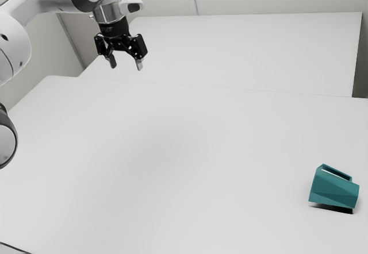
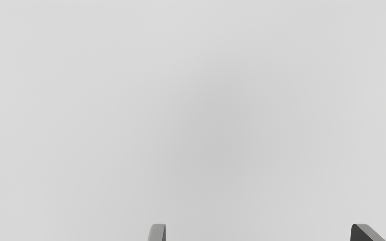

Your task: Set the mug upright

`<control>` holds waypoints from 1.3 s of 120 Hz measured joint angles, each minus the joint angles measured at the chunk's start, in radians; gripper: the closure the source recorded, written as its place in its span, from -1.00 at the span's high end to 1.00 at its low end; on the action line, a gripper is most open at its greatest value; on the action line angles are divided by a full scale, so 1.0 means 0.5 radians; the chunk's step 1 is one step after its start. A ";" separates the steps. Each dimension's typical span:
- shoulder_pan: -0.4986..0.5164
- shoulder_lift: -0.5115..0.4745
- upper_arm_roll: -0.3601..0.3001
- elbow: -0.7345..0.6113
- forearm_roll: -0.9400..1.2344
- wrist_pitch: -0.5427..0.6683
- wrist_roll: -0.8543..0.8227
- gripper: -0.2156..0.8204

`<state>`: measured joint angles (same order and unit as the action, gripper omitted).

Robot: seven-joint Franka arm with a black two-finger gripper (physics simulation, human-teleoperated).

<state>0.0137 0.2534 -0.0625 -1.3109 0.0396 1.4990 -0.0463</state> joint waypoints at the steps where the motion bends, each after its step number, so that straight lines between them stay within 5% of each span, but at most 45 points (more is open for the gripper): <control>1: -0.003 0.000 0.002 0.000 0.000 0.000 0.000 0.58; 40: -0.090 -0.076 0.009 -0.218 -0.176 0.072 -0.007 0.58; 61: -0.197 -0.224 0.003 -0.735 -0.619 0.362 -0.003 0.58; 93: -0.454 -0.241 -0.010 -1.179 -1.225 0.903 0.145 0.58; 156: -0.811 0.184 -0.099 -1.219 -2.019 1.578 0.723 0.58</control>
<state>-0.3917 0.3455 -0.1119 -1.9203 -0.9697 2.2882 0.3153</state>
